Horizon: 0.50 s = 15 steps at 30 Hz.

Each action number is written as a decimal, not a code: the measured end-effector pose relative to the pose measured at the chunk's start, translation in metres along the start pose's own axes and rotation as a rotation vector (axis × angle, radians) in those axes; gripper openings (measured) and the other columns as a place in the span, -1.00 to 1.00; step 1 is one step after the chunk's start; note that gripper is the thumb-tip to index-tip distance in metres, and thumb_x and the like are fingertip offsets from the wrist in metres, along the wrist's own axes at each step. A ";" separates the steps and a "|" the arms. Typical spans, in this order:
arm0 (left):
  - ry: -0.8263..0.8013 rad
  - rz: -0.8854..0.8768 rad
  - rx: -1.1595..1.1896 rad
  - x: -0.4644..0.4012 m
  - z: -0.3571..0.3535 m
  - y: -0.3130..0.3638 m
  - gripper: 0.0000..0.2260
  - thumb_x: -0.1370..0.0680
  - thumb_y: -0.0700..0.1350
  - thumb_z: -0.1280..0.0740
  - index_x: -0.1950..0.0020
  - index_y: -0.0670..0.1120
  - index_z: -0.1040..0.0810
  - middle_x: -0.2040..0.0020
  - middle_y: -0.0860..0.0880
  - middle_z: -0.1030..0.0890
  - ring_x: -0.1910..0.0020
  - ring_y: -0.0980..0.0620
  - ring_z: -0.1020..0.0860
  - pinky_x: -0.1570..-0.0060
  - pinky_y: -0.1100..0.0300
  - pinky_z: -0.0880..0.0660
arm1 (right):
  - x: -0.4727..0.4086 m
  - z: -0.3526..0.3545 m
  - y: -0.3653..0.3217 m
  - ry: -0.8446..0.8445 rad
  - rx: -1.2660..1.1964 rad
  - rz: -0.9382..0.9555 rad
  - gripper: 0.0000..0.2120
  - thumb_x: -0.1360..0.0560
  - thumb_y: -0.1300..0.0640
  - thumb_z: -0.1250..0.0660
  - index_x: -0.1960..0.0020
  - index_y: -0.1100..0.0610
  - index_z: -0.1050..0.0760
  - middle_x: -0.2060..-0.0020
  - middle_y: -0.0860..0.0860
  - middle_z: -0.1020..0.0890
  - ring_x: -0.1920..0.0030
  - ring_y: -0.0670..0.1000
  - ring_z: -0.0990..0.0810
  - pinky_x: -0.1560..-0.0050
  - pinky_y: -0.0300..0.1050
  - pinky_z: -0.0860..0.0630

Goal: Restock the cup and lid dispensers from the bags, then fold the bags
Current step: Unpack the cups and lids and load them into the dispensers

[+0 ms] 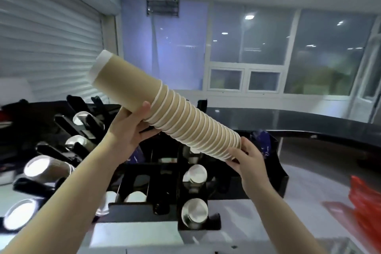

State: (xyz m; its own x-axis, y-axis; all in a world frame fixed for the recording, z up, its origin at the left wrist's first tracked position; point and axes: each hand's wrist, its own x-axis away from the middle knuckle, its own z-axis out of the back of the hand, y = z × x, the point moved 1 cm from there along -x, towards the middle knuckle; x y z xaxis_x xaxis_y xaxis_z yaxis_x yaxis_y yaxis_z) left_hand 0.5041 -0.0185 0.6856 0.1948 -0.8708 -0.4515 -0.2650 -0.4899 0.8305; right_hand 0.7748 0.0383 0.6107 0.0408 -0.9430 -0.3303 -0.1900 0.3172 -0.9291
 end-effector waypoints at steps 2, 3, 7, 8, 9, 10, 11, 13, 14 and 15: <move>0.004 -0.040 -0.044 -0.017 0.013 0.010 -0.72 -0.41 0.02 -0.37 -0.11 0.10 -0.50 0.01 0.07 -0.69 0.03 0.00 -0.67 0.20 0.07 -0.61 | -0.022 -0.021 0.000 0.042 -0.073 -0.019 -0.66 -0.50 0.38 -0.26 -0.07 -0.02 -0.57 0.11 -0.06 -0.65 0.08 -0.07 -0.66 0.15 -0.19 -0.60; 0.006 -0.060 -0.071 -0.025 0.017 0.013 -0.72 -0.41 0.02 -0.36 -0.11 0.10 -0.49 0.01 0.08 -0.69 0.03 0.01 -0.67 0.19 0.08 -0.61 | -0.031 -0.030 0.000 0.059 -0.092 -0.036 -0.65 -0.51 0.37 -0.27 -0.19 0.02 -0.49 0.02 -0.05 -0.62 0.04 -0.07 -0.64 0.11 -0.18 -0.58; 0.016 -0.126 -0.144 -0.051 0.027 0.022 -0.64 -0.36 0.05 -0.43 -0.12 0.07 -0.49 0.01 0.06 -0.68 0.03 0.02 -0.66 0.14 0.08 -0.61 | -0.063 -0.055 0.003 0.039 -0.011 -0.038 -0.53 -0.50 0.29 -0.32 -0.35 0.04 -0.33 -0.23 0.03 -0.52 -0.16 -0.03 -0.55 -0.12 -0.11 -0.48; 0.018 -0.142 -0.150 -0.057 0.028 0.024 -0.59 -0.32 0.08 -0.45 -0.12 0.05 -0.49 0.01 0.05 -0.68 0.03 0.01 -0.65 0.14 0.08 -0.61 | -0.072 -0.058 0.001 0.029 0.002 -0.042 -0.46 -0.49 0.28 -0.33 -0.42 0.08 -0.29 -0.25 0.03 -0.51 -0.20 -0.01 -0.53 -0.19 -0.06 -0.46; 0.023 -0.159 -0.153 -0.063 0.028 0.027 -0.55 -0.29 0.11 -0.45 -0.13 0.04 -0.49 0.00 0.04 -0.68 0.03 0.00 -0.66 0.15 0.09 -0.61 | -0.081 -0.060 -0.002 0.024 0.011 -0.043 -0.44 -0.48 0.26 -0.34 -0.44 0.09 -0.27 -0.24 0.02 -0.52 -0.21 0.00 -0.53 -0.23 -0.03 -0.45; 0.030 -0.174 -0.157 -0.068 0.028 0.029 -0.53 -0.28 0.13 -0.45 -0.13 0.04 -0.49 -0.01 0.04 -0.68 0.02 -0.01 -0.66 0.14 0.09 -0.61 | -0.090 -0.062 -0.005 0.021 0.014 -0.040 -0.46 -0.48 0.26 -0.35 -0.43 0.09 -0.30 -0.22 0.02 -0.54 -0.21 0.01 -0.53 -0.25 0.00 -0.45; 0.039 -0.186 -0.167 -0.073 0.029 0.031 -0.52 -0.27 0.14 -0.45 -0.14 0.05 -0.48 -0.02 0.04 -0.68 -0.01 -0.01 -0.65 0.12 0.07 -0.61 | -0.099 -0.065 -0.008 0.011 0.012 -0.038 -0.51 -0.48 0.26 -0.34 -0.38 0.08 -0.36 -0.19 0.01 -0.57 -0.20 0.01 -0.55 -0.26 0.01 -0.45; 0.059 -0.204 -0.204 -0.081 0.034 0.032 -0.51 -0.28 0.17 -0.44 -0.14 0.06 -0.48 -0.05 0.05 -0.67 -0.06 -0.03 -0.63 0.05 0.02 -0.60 | -0.113 -0.070 -0.010 -0.041 -0.001 -0.036 -0.64 -0.48 0.28 -0.32 -0.26 0.08 -0.48 -0.12 0.01 -0.62 -0.17 0.01 -0.58 -0.20 -0.02 -0.48; 0.075 -0.214 -0.223 -0.084 0.037 0.032 -0.51 -0.28 0.19 -0.44 -0.15 0.07 -0.48 -0.06 0.05 -0.66 -0.08 -0.03 -0.63 0.04 0.02 -0.60 | -0.119 -0.072 -0.010 -0.073 -0.008 -0.038 -0.68 -0.49 0.29 -0.31 -0.20 0.07 -0.51 -0.10 0.01 -0.64 -0.14 0.01 -0.59 -0.16 -0.05 -0.49; 0.098 -0.226 -0.236 -0.087 0.042 0.031 -0.51 -0.29 0.20 -0.43 -0.16 0.07 -0.48 -0.06 0.05 -0.66 -0.07 -0.04 -0.63 0.05 0.04 -0.60 | -0.124 -0.075 -0.009 -0.103 -0.011 -0.044 -0.72 -0.49 0.29 -0.30 -0.15 0.04 -0.52 -0.08 0.02 -0.64 -0.12 0.00 -0.60 -0.13 -0.08 -0.49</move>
State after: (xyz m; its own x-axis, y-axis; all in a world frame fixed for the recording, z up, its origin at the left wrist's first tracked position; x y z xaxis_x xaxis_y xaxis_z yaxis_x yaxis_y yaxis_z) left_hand 0.4397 0.0403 0.7375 0.3166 -0.7271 -0.6091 0.0193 -0.6371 0.7705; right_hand 0.6974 0.1452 0.6722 0.1498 -0.9404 -0.3052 -0.1965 0.2742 -0.9414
